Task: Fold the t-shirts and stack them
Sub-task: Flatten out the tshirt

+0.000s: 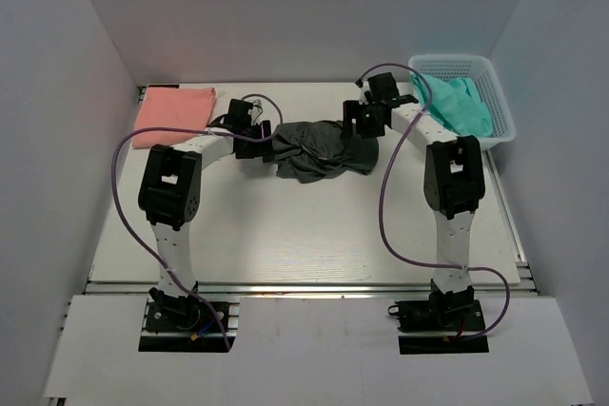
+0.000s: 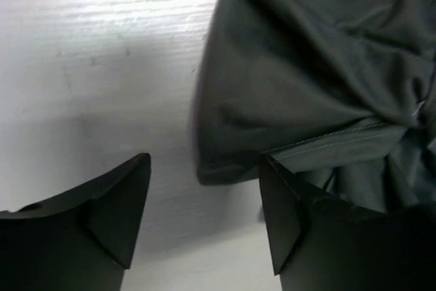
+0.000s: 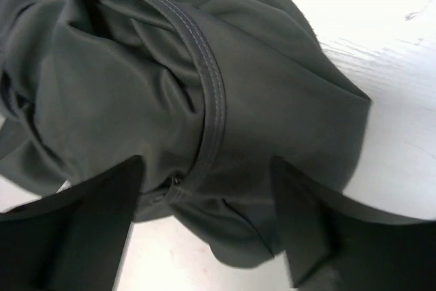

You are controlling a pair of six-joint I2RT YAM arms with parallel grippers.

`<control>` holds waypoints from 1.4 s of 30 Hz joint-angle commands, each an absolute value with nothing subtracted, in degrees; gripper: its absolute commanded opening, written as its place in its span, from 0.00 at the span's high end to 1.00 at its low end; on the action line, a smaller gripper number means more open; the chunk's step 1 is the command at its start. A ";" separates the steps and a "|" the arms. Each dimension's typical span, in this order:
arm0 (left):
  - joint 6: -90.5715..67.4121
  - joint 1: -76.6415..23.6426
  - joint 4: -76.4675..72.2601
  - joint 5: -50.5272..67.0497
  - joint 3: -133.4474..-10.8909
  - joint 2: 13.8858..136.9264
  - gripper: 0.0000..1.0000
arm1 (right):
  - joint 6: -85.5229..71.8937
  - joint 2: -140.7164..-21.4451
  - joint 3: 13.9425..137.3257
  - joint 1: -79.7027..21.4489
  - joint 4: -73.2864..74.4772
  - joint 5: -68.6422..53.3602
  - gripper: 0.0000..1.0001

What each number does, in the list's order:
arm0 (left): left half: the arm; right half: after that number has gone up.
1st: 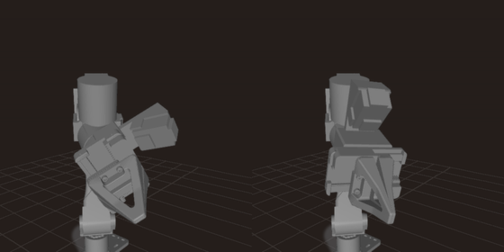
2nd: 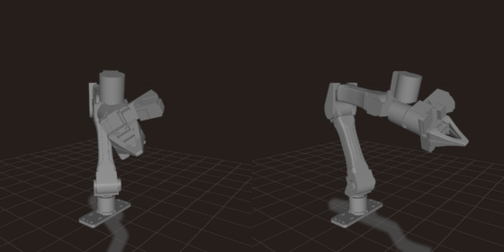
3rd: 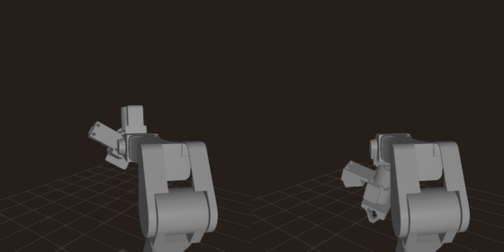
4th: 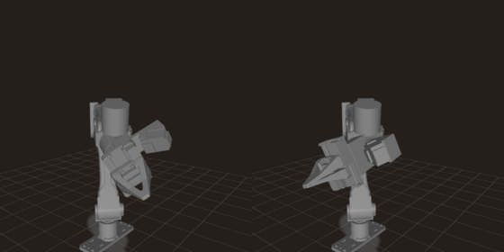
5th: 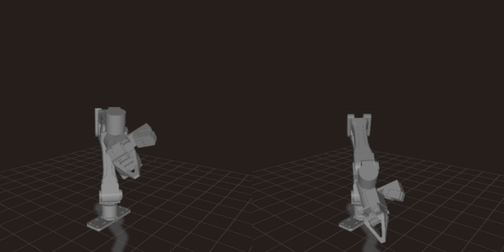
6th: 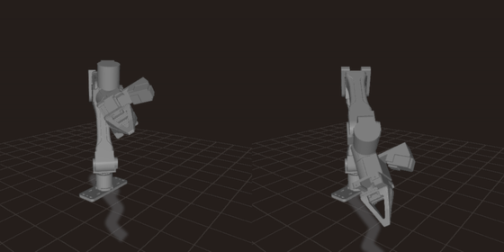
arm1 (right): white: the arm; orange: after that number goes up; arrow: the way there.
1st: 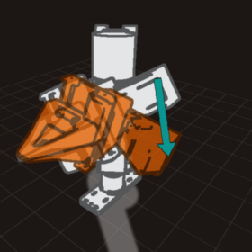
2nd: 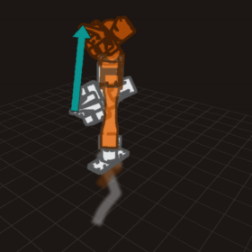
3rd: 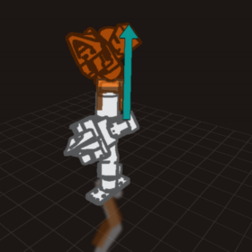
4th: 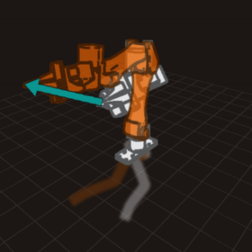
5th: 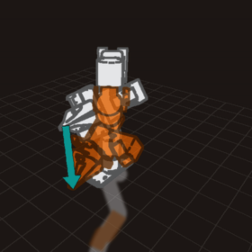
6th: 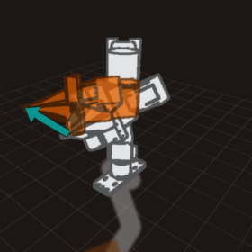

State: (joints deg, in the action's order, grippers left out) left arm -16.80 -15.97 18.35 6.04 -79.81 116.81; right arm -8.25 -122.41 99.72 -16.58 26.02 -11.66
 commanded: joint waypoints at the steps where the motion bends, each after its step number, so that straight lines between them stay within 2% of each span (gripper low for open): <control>1: -17.31 -17.05 19.51 7.47 -83.66 117.77 0.27 | -7.73 -125.23 104.49 -18.45 28.74 -6.51 0.25; 4: -17.84 -18.28 20.83 6.86 -85.17 119.71 0.40 | -8.70 -127.35 105.82 -19.16 28.13 -4.49 0.32; 5: -17.84 -18.28 21.35 6.86 -85.17 120.32 0.47 | -8.88 -127.61 106.08 -19.33 28.21 -4.31 0.43; 6: -17.84 -18.28 21.36 6.86 -85.17 120.32 0.67 | -8.79 -127.62 106.00 -19.51 27.95 -4.92 0.53; 8: -17.84 -18.81 21.36 6.86 -84.03 119.63 0.85 | -8.09 -126.83 104.86 -19.69 26.37 -6.32 0.79; 9: -17.32 -18.81 20.75 6.86 -84.02 119.62 1.00 | -7.82 -126.30 104.33 -19.86 26.02 -7.29 0.84; 10: -17.31 -18.81 20.74 6.86 -84.02 117.88 1.00 | -7.47 -126.21 103.63 -20.12 24.71 -7.99 0.94; 11: -17.31 -18.81 19.87 7.99 -83.24 116.90 1.00 | -7.64 -125.78 103.36 -20.13 24.44 -8.26 1.00; 19: -16.44 -18.81 8.27 8.18 -80.33 101.01 1.00 | -5.63 -114.02 103.18 -19.95 21.89 -6.42 1.00; 22: -15.21 -18.81 8.26 5.46 -84.80 97.66 1.00 | -3.34 -111.20 106.77 -19.78 21.18 -3.79 1.00; 29: -12.14 -18.28 13.00 -0.96 -106.68 95.55 1.00 | 2.55 -106.19 123.03 -19.69 19.60 4.11 1.00; 33: -10.81 -18.28 12.40 -3.77 -105.22 89.23 1.00 | 3.87 -98.98 118.51 -19.86 16.09 1.96 1.00; 36: -11.43 -18.28 11.78 -8.08 -93.90 80.71 1.00 | 3.09 -91.07 105.88 -20.13 17.22 -6.28 0.89; 37: -12.30 -18.28 11.78 -10.17 -86.12 78.33 1.00 | 2.21 -87.75 98.95 -20.13 17.66 -8.59 0.76; 38: -13.87 -18.28 11.78 -11.24 -82.13 73.53 1.00 | 1.33 -84.84 95.48 -20.04 18.45 -11.05 0.72; 39: -14.76 -18.28 11.78 -13.16 -74.43 71.13 1.00 | 0.62 -82.47 85.44 -20.21 19.24 -18.56 0.69; 42: -18.53 -18.28 14.66 -16.07 -62.37 64.88 1.00 | -1.93 -78.50 72.75 -20.83 18.99 -32.64 0.50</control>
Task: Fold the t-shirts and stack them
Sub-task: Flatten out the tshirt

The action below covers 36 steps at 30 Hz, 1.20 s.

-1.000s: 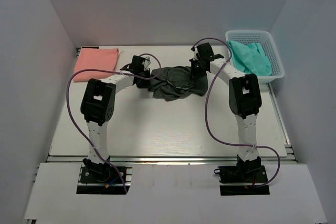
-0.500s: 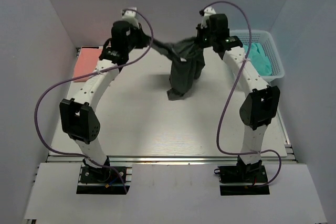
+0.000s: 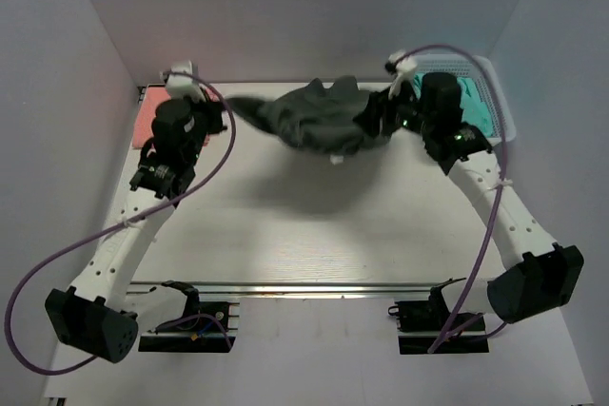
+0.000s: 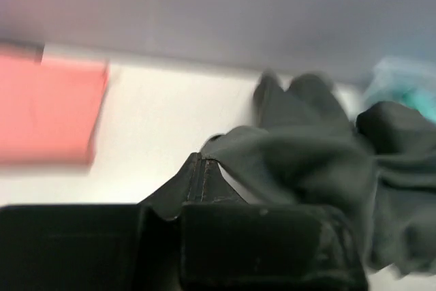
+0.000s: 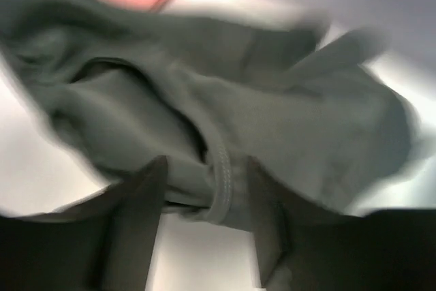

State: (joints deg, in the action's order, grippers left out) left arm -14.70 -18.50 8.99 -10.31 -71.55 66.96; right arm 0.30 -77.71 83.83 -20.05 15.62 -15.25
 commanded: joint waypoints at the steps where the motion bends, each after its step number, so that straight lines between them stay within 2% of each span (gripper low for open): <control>1: -20.02 -18.28 15.81 -16.69 -59.97 63.91 1.00 | -2.02 -78.57 69.03 -21.27 20.38 -34.52 0.41; 3: -22.75 -17.75 17.13 -16.70 -53.65 62.58 1.00 | -0.09 -80.14 69.60 -21.44 24.15 -37.53 0.38; 5: -24.51 -17.75 17.83 -16.70 -50.55 62.05 1.00 | -1.14 -80.51 69.61 -21.53 25.76 -34.99 0.33; 9: -26.89 -17.75 21.44 -21.26 -49.04 62.84 1.00 | -4.03 -80.76 69.34 -21.18 23.37 -26.82 0.24; 10: -27.50 -17.75 23.97 -22.31 -49.04 63.71 1.00 | -4.30 -81.82 71.00 -21.09 24.51 -21.67 0.22; 11: -27.51 -17.75 25.21 -23.72 -49.74 64.42 1.00 | -4.83 -82.17 71.36 -21.18 25.39 -19.36 0.17; 14: -29.61 -17.75 28.73 -26.79 -50.36 64.95 0.91 | -8.52 -83.93 71.19 -20.92 25.75 -9.34 0.16; 15: -30.14 -17.75 29.52 -27.50 -50.36 65.56 0.81 | -10.79 -84.11 71.10 -21.09 25.93 -5.23 0.14; 16: -31.45 -17.75 31.53 -28.29 -50.97 65.57 0.51 | -11.68 -85.50 71.45 -21.09 26.45 -1.97 0.14; 17: -32.16 -17.75 33.03 -29.52 -51.93 66.18 0.38 | -12.30 -85.95 71.54 -20.83 27.50 -0.19 0.13; 19: -36.53 -17.75 39.16 -33.11 -53.43 67.14 0.32 | -13.53 -87.97 71.89 -20.83 28.21 4.11 0.12; 20: -37.35 -17.75 40.94 -34.00 -55.00 68.02 0.25 | -13.80 -88.15 71.89 -20.92 28.30 4.65 0.12; 22: -36.84 -17.75 43.15 -32.80 -57.11 68.90 0.01 | -15.11 -90.69 71.81 -20.57 28.21 5.53 0.10; 28: -32.61 -17.75 38.24 -22.86 -57.66 71.88 0.00 | -19.95 -97.11 71.64 -19.52 29.79 10.63 0.10; 32: -34.00 -17.75 40.85 -21.62 -56.34 76.02 0.00 | -22.23 -95.46 67.42 -18.20 29.88 12.48 0.10; 36: -35.86 -17.75 40.35 -19.00 -50.21 77.17 0.00 | -23.38 -91.07 57.96 -16.26 27.78 11.96 0.10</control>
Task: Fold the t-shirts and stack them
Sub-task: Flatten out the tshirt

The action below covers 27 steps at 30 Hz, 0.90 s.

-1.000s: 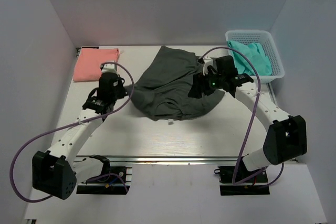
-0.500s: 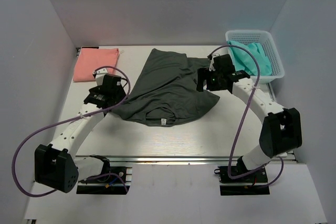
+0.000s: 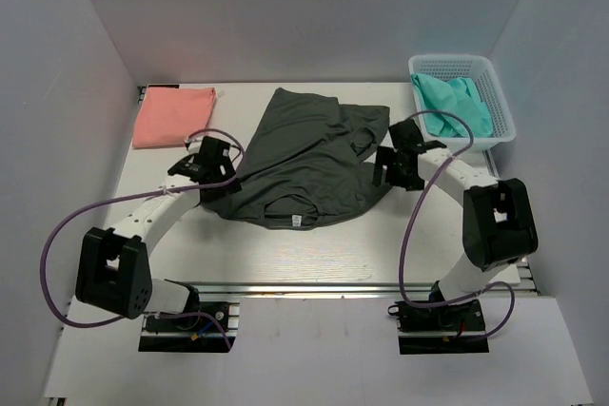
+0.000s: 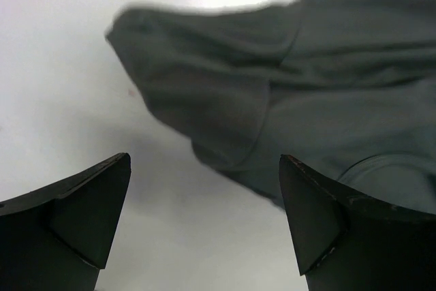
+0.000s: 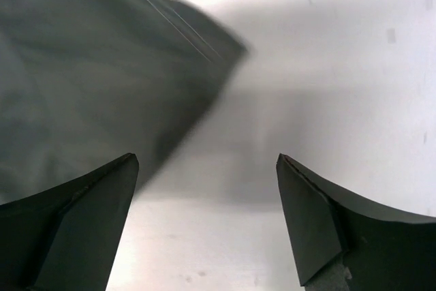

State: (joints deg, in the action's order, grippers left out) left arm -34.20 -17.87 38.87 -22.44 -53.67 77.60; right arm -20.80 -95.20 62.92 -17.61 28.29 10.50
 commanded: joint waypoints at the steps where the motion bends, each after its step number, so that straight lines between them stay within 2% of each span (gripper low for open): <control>1: -35.86 -17.75 39.21 -17.59 -48.97 77.17 0.02 | -22.68 -90.53 57.14 -16.09 26.21 11.00 0.13; 6: -35.86 -17.75 30.43 -12.05 -41.50 76.11 0.07 | -21.45 -87.63 51.33 -16.00 18.39 -1.38 0.16; 9: -35.86 -17.75 27.43 -11.52 -40.43 76.11 0.09 | -21.18 -89.20 51.77 -15.91 17.06 -3.24 0.22; 16: -36.47 -17.75 20.49 -13.10 -39.29 79.09 0.15 | -22.24 -93.16 51.24 -16.00 12.66 -9.83 0.25; 20: -37.79 -17.75 17.84 -13.28 -38.76 82.61 0.28 | -22.94 -95.79 52.55 -16.00 9.93 -13.88 0.40; 22: -38.49 -17.75 17.14 -13.27 -38.76 84.80 0.33 | -23.90 -96.24 52.47 -15.91 9.76 -14.32 0.60; 24: -39.11 -17.75 16.00 -12.66 -38.06 85.34 0.47 | -23.99 -95.72 51.86 -16.00 8.88 -14.68 0.80; 25: -39.11 -17.75 15.30 -12.13 -38.06 85.34 0.55 | -23.99 -94.67 51.68 -16.08 8.53 -14.94 0.86; 26: -39.11 -17.75 13.81 -11.52 -37.36 85.34 0.85 | -23.82 -93.96 51.16 -16.17 8.00 -15.20 0.92; 27: -39.11 -17.75 13.80 -11.51 -37.35 85.34 1.00 | -23.82 -93.43 50.63 -16.08 6.17 -15.73 0.98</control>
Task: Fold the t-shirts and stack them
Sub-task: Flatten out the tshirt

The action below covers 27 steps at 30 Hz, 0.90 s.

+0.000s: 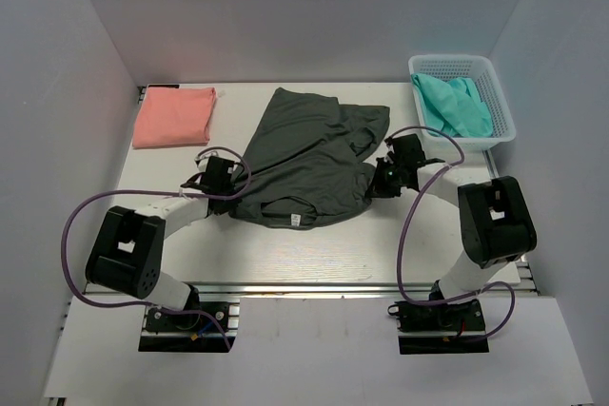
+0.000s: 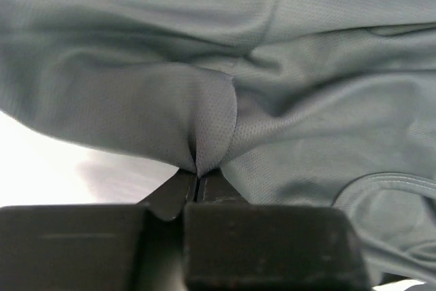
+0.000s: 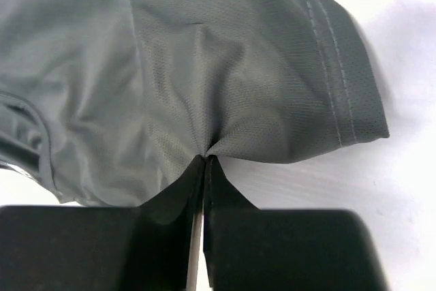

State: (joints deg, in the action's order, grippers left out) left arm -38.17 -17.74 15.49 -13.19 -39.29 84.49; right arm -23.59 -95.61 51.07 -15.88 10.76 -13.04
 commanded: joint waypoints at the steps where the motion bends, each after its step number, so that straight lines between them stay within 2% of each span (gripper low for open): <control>1: -39.11 -17.75 13.80 -11.51 -37.35 85.34 1.00 | -23.30 -92.82 50.36 -16.08 5.54 -15.99 1.00; 5: -34.91 -18.63 12.40 -12.39 -40.69 79.91 1.00 | -21.54 -85.54 51.06 -16.26 3.61 -16.26 1.00; 10: -30.94 -18.63 7.30 -10.55 -42.71 64.29 1.00 | -20.13 -75.60 53.96 -16.00 2.20 -14.24 1.00; 15: -28.14 -18.63 9.05 -11.07 -49.11 55.92 1.00 | -18.46 -64.79 57.91 -16.26 1.93 -10.21 1.00; 23: -22.86 -18.63 12.04 -10.55 -64.93 52.04 1.00 | -13.63 -55.73 72.76 -16.35 5.18 -4.49 1.00; 27: -19.70 -18.63 12.57 -10.12 -74.68 49.84 1.00 | -9.59 -54.93 83.39 -16.09 8.43 -6.23 1.00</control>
State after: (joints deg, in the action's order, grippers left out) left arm -23.55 -18.57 12.38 -11.03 -68.16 53.19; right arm -14.11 -56.07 76.66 -16.14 7.70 -6.92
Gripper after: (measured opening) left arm 0.033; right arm 0.009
